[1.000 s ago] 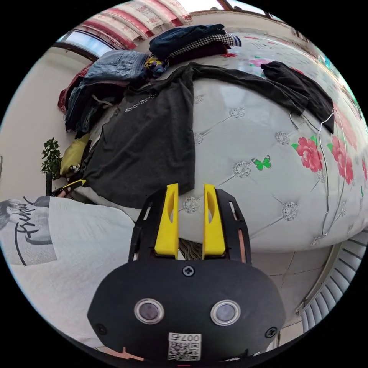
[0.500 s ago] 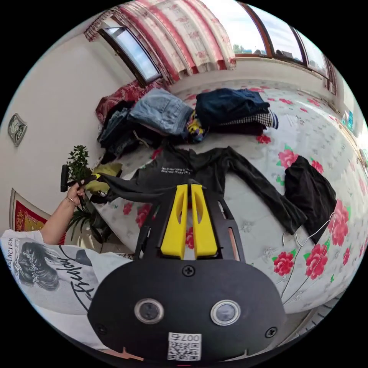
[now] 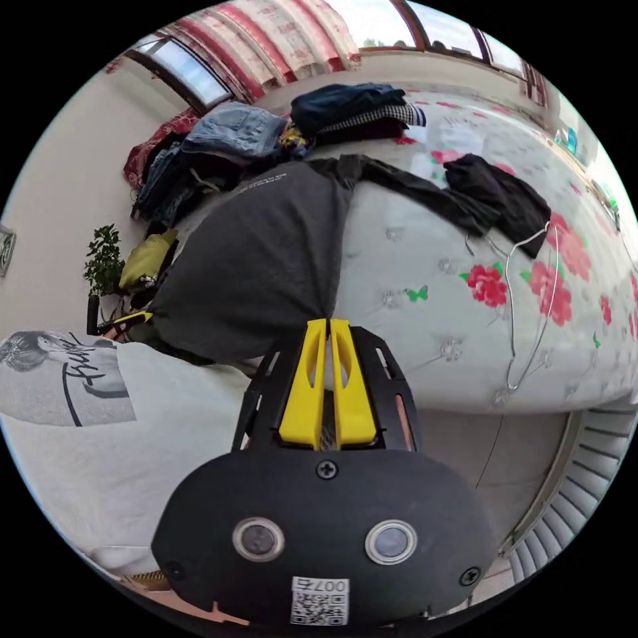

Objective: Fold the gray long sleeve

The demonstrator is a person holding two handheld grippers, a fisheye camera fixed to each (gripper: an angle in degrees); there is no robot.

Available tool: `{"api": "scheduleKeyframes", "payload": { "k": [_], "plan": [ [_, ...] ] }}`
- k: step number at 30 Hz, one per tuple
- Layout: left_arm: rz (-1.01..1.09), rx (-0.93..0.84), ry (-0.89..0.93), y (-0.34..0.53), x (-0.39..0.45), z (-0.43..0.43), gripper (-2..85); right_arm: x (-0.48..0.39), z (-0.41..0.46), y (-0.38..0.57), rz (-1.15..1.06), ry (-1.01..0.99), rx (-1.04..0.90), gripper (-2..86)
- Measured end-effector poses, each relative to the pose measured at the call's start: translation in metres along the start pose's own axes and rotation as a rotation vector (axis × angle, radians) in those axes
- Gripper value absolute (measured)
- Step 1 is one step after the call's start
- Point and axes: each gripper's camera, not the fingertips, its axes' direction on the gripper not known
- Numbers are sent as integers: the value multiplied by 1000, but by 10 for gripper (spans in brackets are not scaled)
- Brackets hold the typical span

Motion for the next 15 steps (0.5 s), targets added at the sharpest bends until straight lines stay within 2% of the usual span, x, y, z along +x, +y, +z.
{"api": "scheduleKeyframes", "payload": {
  "k": [4,6,11,15],
  "plan": [
    [-76,-189,74,30,-6,63,2,15,56,34,153,18,-168,-2],
    [-91,-209,80,33,-7,69,10,18,68,37,201,14,-223,-2],
    [-82,-155,32,21,-17,39,48,4,51,23,195,87,-162,0],
    [-61,-35,-36,-13,-23,5,49,-22,29,-10,128,138,-55,3]
  ]
}}
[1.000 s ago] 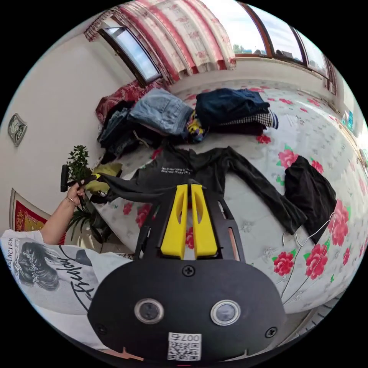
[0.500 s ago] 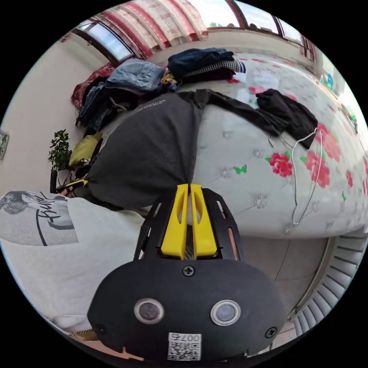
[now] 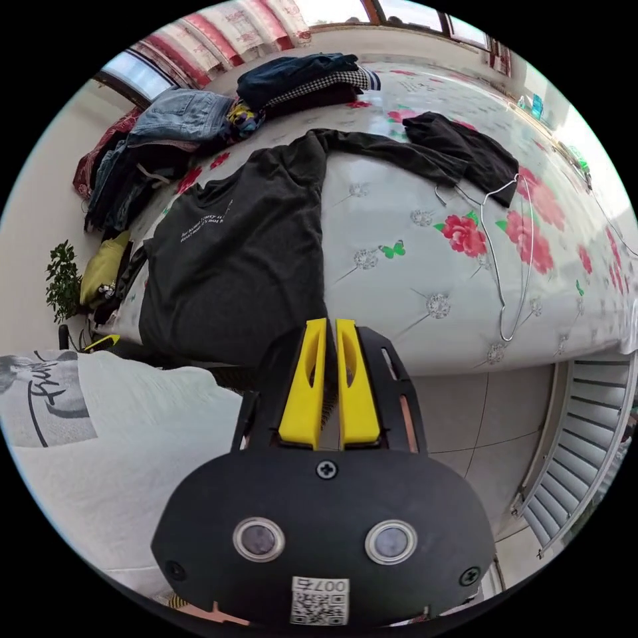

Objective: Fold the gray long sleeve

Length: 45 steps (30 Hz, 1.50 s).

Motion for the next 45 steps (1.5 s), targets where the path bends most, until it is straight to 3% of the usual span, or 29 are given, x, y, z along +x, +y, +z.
{"api": "scheduleKeyframes", "payload": {
  "k": [7,15,21,26,28,31,35,38,40,42,45],
  "plan": [
    [34,108,-70,-120,12,-3,48,-65,1,-78,-113,6,73,8],
    [110,47,-200,-248,41,34,30,-81,3,-165,-58,93,105,25],
    [183,-127,-381,-291,53,73,-7,-58,6,-238,16,213,77,35],
    [65,-365,-670,-305,25,80,-9,-33,28,-306,20,346,-4,42],
    [-103,-341,-579,-299,0,58,-9,-22,51,-333,5,443,-72,34],
    [-305,-213,-463,-287,-17,19,-9,-18,80,-352,-84,430,-183,14],
    [-373,-78,-495,-277,-11,-25,-5,-16,70,-364,-104,432,-209,4],
    [-315,30,-412,-283,6,-43,15,-3,11,-354,-78,495,-74,4],
    [-127,41,-255,-302,29,-32,32,16,-33,-336,-32,717,-46,9],
    [40,2,-145,-318,48,-9,40,40,-43,-321,-11,804,-129,18],
    [156,-120,-125,-342,67,36,44,96,-38,-294,174,742,-355,30]
  ]
}}
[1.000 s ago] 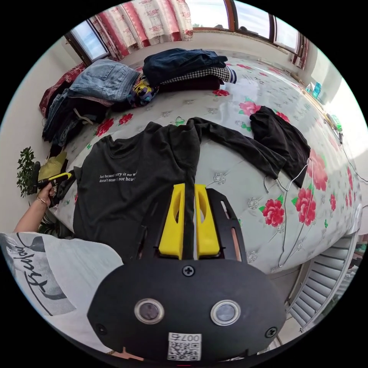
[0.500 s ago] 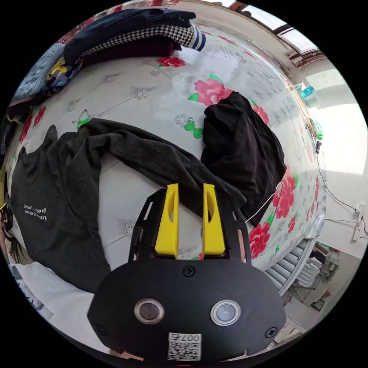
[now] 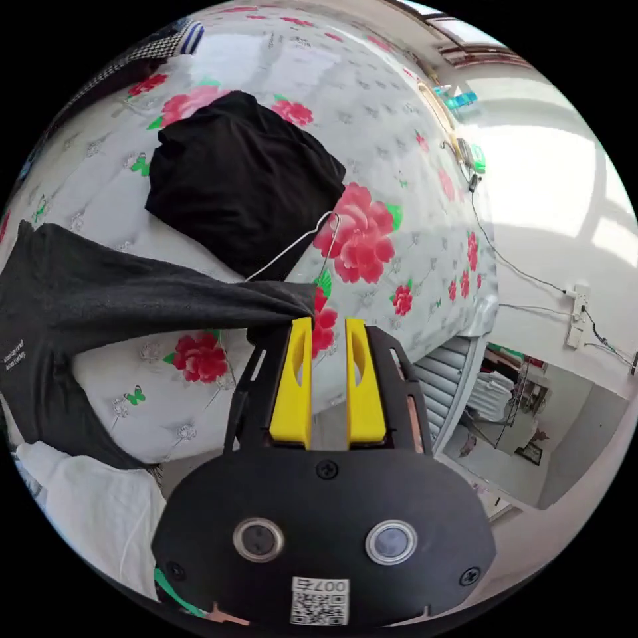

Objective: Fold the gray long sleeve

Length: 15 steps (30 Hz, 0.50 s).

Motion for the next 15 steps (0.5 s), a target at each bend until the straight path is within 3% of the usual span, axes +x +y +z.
{"api": "scheduleKeyframes", "payload": {
  "k": [2,5,7,10,15],
  "plan": [
    [45,-4,7,-14,10,8,44,18,14,12,89,-31,-57,31],
    [95,35,-5,-32,21,5,44,18,-18,33,134,-147,148,30],
    [135,53,2,-43,27,7,42,-18,-57,39,28,-298,376,27],
    [175,6,-57,-55,34,23,33,-94,-91,29,-192,-497,534,26],
    [144,95,-149,-46,34,28,6,-213,-98,-8,-454,-617,494,20]
  ]
}}
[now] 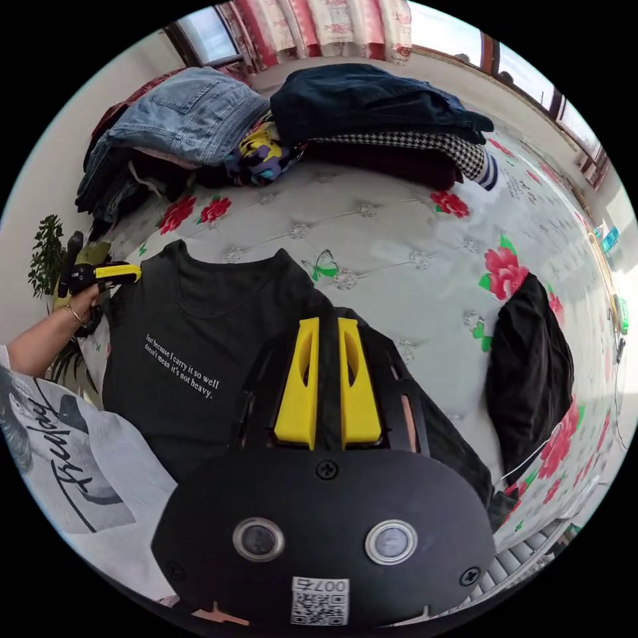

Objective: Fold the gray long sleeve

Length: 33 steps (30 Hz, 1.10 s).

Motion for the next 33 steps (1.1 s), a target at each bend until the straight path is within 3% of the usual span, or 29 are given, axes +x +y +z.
{"api": "scheduleKeyframes", "payload": {
  "k": [3,4,5,11,15,18,23,28,33],
  "plan": [
    [13,15,-88,6,4,1,-3,-8,44,-17,-22,36,-127,9],
    [-5,22,-106,6,1,2,-4,-8,37,-16,-64,58,-11,5],
    [-20,28,-109,6,-1,3,-5,-6,41,-17,-54,90,-28,4],
    [-204,83,69,14,-49,5,0,4,38,-18,-11,87,-82,-1],
    [-343,281,164,71,-71,-32,12,-5,-18,17,71,185,125,-2],
    [-502,354,69,134,-86,-62,35,-11,-54,53,110,135,216,-3],
    [-831,243,-68,235,-117,-65,73,-36,-62,96,61,62,155,-3],
    [-1139,316,191,288,-154,-38,126,-69,-65,107,-17,-5,119,-3],
    [-1266,319,227,276,-173,-9,82,-93,-85,103,-95,-27,146,-3]
  ]
}}
